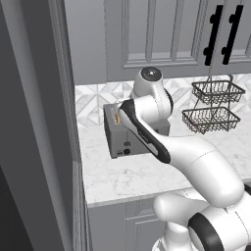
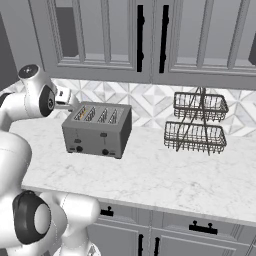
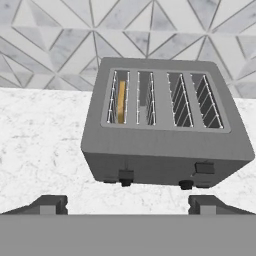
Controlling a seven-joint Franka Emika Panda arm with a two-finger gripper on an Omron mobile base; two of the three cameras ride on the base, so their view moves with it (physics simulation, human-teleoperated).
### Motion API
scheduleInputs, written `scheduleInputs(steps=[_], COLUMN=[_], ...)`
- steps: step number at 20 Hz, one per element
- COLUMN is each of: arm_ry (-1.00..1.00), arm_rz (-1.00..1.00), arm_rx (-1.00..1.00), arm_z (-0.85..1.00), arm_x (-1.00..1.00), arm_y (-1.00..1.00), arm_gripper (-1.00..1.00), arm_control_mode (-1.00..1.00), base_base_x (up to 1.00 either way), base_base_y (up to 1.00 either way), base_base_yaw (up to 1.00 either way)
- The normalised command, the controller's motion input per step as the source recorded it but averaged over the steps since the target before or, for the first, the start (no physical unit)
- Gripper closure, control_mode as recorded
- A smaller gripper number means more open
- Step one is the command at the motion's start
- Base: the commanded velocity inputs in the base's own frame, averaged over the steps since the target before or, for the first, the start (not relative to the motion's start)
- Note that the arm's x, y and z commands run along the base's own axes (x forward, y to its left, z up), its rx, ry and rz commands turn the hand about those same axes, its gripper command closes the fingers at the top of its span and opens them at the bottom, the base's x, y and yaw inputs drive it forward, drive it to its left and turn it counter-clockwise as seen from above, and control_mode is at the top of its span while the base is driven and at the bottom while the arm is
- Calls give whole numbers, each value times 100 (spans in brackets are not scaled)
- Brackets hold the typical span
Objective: Start the toaster. Once the lever pops up, take the bread to the plate on the dining counter.
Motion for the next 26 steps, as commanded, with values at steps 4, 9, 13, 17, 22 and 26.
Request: scheduleInputs(steps=[4, 9, 13, 17, 22, 26], arm_ry=[0, 0, 0, 0, 0, 0], arm_rz=[0, 0, 0, 0, 0, 0], arm_rx=[0, 0, 0, 0, 0, 0], arm_z=[0, 0, 0, 0, 0, 0], arm_x=[0, 0, 0, 0, 0, 0], arm_y=[0, 0, 0, 0, 0, 0], arm_gripper=[-100, -100, -100, -100, -100, -100], arm_control_mode=[-100, -100, -100, -100, -100, -100], base_base_x=[0, 0, 0, 0, 0, 0], base_base_y=[0, 0, 0, 0, 0, 0], base_base_yaw=[0, 0, 0, 0, 0, 0])
